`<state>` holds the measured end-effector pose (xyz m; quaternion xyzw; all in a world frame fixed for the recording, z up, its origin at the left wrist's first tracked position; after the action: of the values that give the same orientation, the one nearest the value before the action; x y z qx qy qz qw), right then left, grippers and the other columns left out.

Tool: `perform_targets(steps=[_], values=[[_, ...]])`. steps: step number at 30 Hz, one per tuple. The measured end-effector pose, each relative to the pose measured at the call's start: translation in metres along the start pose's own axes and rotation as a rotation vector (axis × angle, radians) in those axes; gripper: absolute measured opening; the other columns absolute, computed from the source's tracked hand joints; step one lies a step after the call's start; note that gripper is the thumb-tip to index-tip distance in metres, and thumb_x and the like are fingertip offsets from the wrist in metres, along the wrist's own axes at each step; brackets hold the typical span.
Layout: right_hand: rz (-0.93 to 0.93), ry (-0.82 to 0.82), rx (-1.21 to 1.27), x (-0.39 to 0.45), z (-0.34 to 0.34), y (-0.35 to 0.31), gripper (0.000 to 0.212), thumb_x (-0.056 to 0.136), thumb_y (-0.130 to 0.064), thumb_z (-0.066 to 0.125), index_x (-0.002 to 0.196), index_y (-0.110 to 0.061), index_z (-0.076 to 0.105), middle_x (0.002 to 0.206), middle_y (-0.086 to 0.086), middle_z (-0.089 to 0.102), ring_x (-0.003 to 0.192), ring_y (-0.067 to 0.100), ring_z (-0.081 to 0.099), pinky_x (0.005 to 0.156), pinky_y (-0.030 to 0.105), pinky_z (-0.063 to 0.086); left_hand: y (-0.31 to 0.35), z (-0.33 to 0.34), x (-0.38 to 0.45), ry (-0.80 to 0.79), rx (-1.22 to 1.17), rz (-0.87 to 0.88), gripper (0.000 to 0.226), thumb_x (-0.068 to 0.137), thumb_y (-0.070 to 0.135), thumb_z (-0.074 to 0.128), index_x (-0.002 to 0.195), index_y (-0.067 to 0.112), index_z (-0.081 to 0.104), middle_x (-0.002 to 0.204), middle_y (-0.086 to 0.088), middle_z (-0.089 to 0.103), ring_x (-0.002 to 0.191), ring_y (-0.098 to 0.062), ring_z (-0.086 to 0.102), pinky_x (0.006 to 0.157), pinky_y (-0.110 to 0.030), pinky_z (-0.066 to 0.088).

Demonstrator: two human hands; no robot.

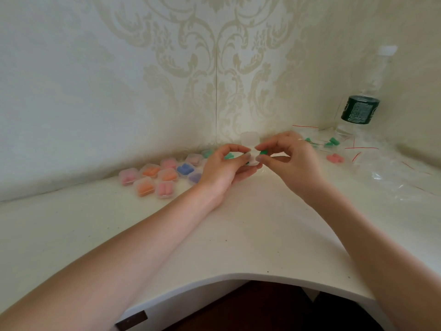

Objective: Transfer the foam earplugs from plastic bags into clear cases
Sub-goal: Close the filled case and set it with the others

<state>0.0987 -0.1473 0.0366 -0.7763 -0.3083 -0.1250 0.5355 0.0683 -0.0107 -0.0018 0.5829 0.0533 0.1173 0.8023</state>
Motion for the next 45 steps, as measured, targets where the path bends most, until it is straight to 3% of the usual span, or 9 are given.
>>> perform_targets(steps=[8,15,21,28,32,34,36,40,45], values=[[-0.090,0.024,-0.248,0.000,0.001,0.009,0.008,0.078,-0.027,0.074,0.080,-0.031,0.067,0.082,-0.013,0.065,0.077,0.002,0.051,0.073,0.030,0.039,-0.004,0.005,-0.001,-0.067,-0.031,-0.024,0.009,0.094,0.003,0.055,0.094,0.006,0.063,0.087,-0.013,0.071,0.075,-0.019,0.072,0.078,-0.026,0.058],[-0.097,0.077,-0.181,-0.001,0.000,0.004,0.003,0.086,-0.032,0.066,0.087,-0.033,0.064,0.099,-0.013,0.059,0.080,0.002,0.051,0.071,0.019,0.035,-0.002,0.003,-0.001,-0.015,-0.116,-0.048,0.013,0.093,0.002,0.055,0.103,0.010,0.052,0.083,-0.014,0.071,0.075,-0.025,0.072,0.073,-0.028,0.059],[0.025,-0.134,-0.182,-0.001,-0.001,0.015,0.098,0.066,-0.033,0.085,0.144,-0.035,0.026,0.138,-0.015,0.042,0.123,0.003,0.043,0.095,0.023,0.038,-0.004,0.001,0.001,0.014,-0.074,-0.092,0.027,0.090,0.003,0.060,0.115,0.006,0.049,0.090,-0.016,0.070,0.073,-0.023,0.070,0.070,-0.027,0.059],[-0.062,-0.123,-0.210,-0.001,0.001,0.010,0.029,0.084,-0.019,0.071,0.112,-0.025,0.065,0.093,-0.026,0.062,0.091,-0.010,0.057,0.080,0.016,0.047,-0.002,0.005,-0.001,-0.079,-0.124,-0.162,0.021,0.100,0.013,0.045,0.119,0.005,0.052,0.092,-0.017,0.069,0.073,-0.025,0.071,0.074,-0.033,0.060],[-0.060,-0.069,-0.264,-0.002,0.000,0.007,0.015,0.096,-0.023,0.053,0.110,-0.025,0.058,0.079,-0.019,0.066,0.073,-0.004,0.063,0.085,0.031,0.047,-0.001,0.007,-0.003,-0.114,-0.003,-0.060,0.020,0.093,0.008,0.057,0.113,0.014,0.057,0.107,-0.017,0.068,0.090,-0.028,0.070,0.078,-0.029,0.058],[-0.007,-0.078,-0.140,-0.004,0.001,0.006,0.003,0.097,-0.019,0.051,0.098,-0.022,0.049,0.073,-0.012,0.069,0.064,0.004,0.065,0.074,0.024,0.048,0.001,0.008,-0.003,-0.105,0.174,0.097,0.021,0.085,0.006,0.068,0.101,0.017,0.061,0.110,-0.011,0.068,0.094,-0.023,0.069,0.078,-0.027,0.057],[0.080,-0.098,0.049,-0.004,0.004,0.006,0.007,0.096,-0.017,0.055,0.090,-0.018,0.051,0.076,-0.003,0.071,0.066,0.010,0.068,0.064,0.019,0.052,0.004,0.005,-0.002,-0.046,0.256,0.218,0.018,0.080,0.005,0.073,0.089,0.017,0.063,0.102,-0.006,0.068,0.089,-0.018,0.069,0.075,-0.027,0.057],[0.140,-0.135,0.162,-0.001,0.008,0.010,0.012,0.089,-0.010,0.064,0.099,-0.010,0.058,0.088,0.003,0.070,0.073,0.014,0.071,0.072,0.023,0.057,0.007,-0.001,0.001,0.013,0.261,0.296,0.018,0.078,0.001,0.073,0.081,0.016,0.064,0.087,-0.003,0.069,0.088,-0.018,0.068,0.080,-0.031,0.058],[0.137,-0.084,0.088,0.000,0.005,0.016,0.013,0.090,-0.008,0.062,0.097,-0.019,0.061,0.079,-0.011,0.074,0.071,0.004,0.068,0.089,0.038,0.053,0.010,-0.001,0.004,0.015,0.361,0.357,0.021,0.077,0.001,0.073,0.080,0.018,0.062,0.083,0.000,0.068,0.082,-0.015,0.065,0.084,-0.030,0.054]])
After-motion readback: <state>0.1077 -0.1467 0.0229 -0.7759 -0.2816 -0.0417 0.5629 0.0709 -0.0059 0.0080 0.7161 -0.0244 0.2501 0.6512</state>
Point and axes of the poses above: each hand's wrist, its own x-axis towards the middle knuckle, its own z-axis out of the palm, y = z × x, the point moved 5 cm from there along x, towards the middle knuckle
